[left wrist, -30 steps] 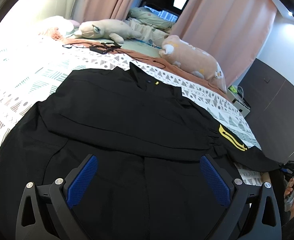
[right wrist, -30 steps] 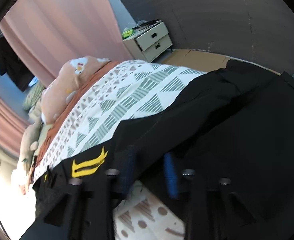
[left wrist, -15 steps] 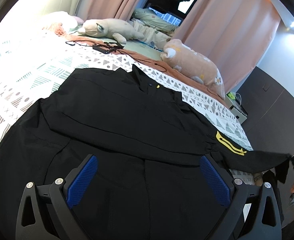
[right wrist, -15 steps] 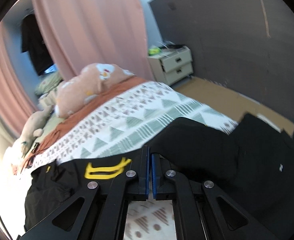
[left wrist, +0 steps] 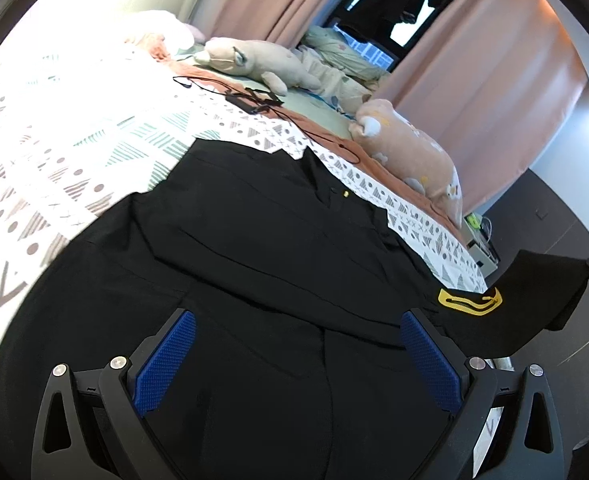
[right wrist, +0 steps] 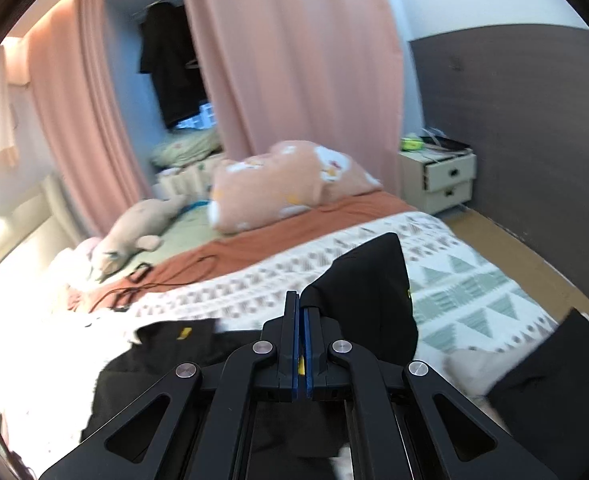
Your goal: Fold large clothes
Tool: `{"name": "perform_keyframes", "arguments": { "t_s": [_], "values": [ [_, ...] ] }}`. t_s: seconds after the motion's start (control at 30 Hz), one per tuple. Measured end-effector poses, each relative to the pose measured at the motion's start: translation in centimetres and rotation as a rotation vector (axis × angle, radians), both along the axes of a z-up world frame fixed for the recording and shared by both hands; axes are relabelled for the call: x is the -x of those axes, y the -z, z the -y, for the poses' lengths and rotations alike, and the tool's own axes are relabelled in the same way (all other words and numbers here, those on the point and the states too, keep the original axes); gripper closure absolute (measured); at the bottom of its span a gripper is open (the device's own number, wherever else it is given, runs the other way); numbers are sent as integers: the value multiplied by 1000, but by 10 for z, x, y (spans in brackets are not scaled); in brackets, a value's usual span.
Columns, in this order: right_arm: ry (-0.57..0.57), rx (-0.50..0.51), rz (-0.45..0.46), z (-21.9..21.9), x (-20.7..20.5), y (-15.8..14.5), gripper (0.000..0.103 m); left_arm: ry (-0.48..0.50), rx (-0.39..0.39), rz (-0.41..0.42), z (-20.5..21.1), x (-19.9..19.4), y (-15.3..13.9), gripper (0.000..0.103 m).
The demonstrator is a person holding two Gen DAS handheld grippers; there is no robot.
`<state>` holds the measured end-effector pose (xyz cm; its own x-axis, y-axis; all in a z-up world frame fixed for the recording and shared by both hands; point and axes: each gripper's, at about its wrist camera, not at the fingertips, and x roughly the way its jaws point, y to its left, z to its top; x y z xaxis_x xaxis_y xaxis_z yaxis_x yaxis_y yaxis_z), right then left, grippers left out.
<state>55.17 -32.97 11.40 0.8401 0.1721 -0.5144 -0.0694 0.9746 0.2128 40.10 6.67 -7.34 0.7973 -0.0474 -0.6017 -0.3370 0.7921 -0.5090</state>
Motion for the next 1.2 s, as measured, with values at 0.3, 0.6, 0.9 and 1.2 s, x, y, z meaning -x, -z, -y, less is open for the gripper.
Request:
{"name": "perform_keyframes", "arguments": {
  "t_s": [0.3,0.6,0.9,1.2],
  "values": [
    [-114,31,9,-100,7,-3,100,-37,5,26,-48,24,-13,1],
    [-211,48,-49,-195,10,45,100,-77,88,-5,-96,33,1,1],
    [-238,62,-241,-281,-2,155,100,-145,183,-15,-138,47,12,1],
    [-418,90,-537,-317,19,246,50,-157,178,-30,-140,51,12,1]
  ]
}}
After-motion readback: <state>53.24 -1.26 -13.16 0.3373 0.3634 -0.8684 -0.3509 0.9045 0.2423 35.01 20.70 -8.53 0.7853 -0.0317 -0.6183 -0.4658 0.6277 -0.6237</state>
